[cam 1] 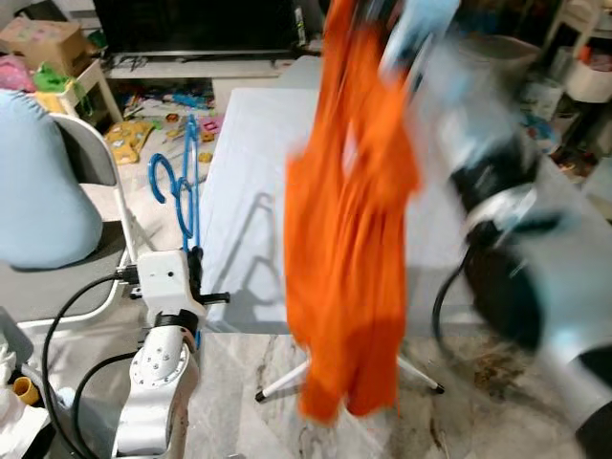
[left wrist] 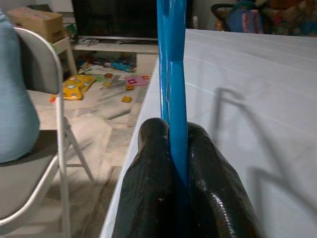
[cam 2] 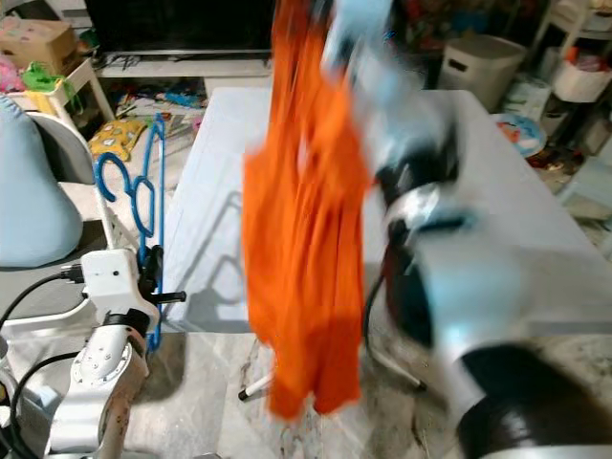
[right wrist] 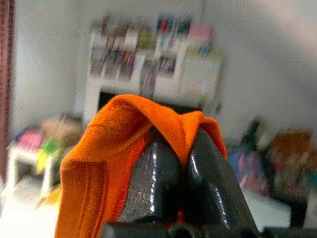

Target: Hang hanger

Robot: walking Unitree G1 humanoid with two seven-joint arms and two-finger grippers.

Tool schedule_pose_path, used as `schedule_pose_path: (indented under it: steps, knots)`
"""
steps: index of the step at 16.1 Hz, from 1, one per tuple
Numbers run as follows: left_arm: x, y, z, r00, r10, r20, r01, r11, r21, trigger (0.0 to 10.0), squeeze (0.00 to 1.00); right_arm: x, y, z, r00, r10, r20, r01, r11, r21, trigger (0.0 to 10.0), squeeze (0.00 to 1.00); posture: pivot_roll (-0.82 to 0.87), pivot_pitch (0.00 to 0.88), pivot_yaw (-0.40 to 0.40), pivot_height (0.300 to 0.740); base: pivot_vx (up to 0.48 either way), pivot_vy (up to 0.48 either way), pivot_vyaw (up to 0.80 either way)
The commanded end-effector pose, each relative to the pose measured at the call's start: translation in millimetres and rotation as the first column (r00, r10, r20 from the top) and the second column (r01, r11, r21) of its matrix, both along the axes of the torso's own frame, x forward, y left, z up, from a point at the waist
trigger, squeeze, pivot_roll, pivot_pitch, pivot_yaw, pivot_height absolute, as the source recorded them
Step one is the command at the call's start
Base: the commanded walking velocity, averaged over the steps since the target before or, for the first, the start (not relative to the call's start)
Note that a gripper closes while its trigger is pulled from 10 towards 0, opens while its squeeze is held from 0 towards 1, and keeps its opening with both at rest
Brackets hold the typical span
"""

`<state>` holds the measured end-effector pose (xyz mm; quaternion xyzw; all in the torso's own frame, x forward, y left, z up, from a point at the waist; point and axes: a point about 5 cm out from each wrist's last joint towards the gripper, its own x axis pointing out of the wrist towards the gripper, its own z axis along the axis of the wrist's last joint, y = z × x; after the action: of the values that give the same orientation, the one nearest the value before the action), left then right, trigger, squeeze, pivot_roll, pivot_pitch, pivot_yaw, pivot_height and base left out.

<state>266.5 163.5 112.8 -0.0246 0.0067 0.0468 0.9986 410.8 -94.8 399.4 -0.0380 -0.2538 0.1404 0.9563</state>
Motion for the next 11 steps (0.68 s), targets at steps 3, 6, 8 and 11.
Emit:
schedule_pose_path:
  steps: [3,6,8,11]
  knots:
    - [-1.5,1.8,3,1.0,0.02,0.01,-0.02,1.0,0.015,10.0,0.0,-25.5,-19.1,79,0.962,-0.099,0.254,0.101,0.995,0.002,10.0,0.0,0.04,0.021,-0.027,0.74,0.0,0.0,0.0]
    - [-3.3,0.5,4,1.0,0.022,0.019,-0.022,1.0,0.017,10.0,0.0,-14.3,-14.5,44,0.976,-0.025,0.217,0.057,0.988,-0.142,10.0,0.0,0.05,0.024,-0.031,0.74,0.0,0.0,0.0]
    - [-3.9,-0.4,4,1.0,0.016,0.018,-0.016,1.0,0.018,10.0,0.0,2.4,-2.1,-40,0.994,0.104,0.018,-0.093,0.945,-0.313,10.0,0.0,0.05,0.027,-0.021,0.74,0.0,0.0,0.0]
    - [-3.0,-0.8,3,1.0,-0.005,0.01,0.004,1.0,0.023,10.0,0.0,-4.2,4.2,-146,0.947,0.236,-0.217,-0.312,0.832,-0.459,10.0,1.0,0.04,0.03,-0.001,0.74,0.0,0.0,0.0]
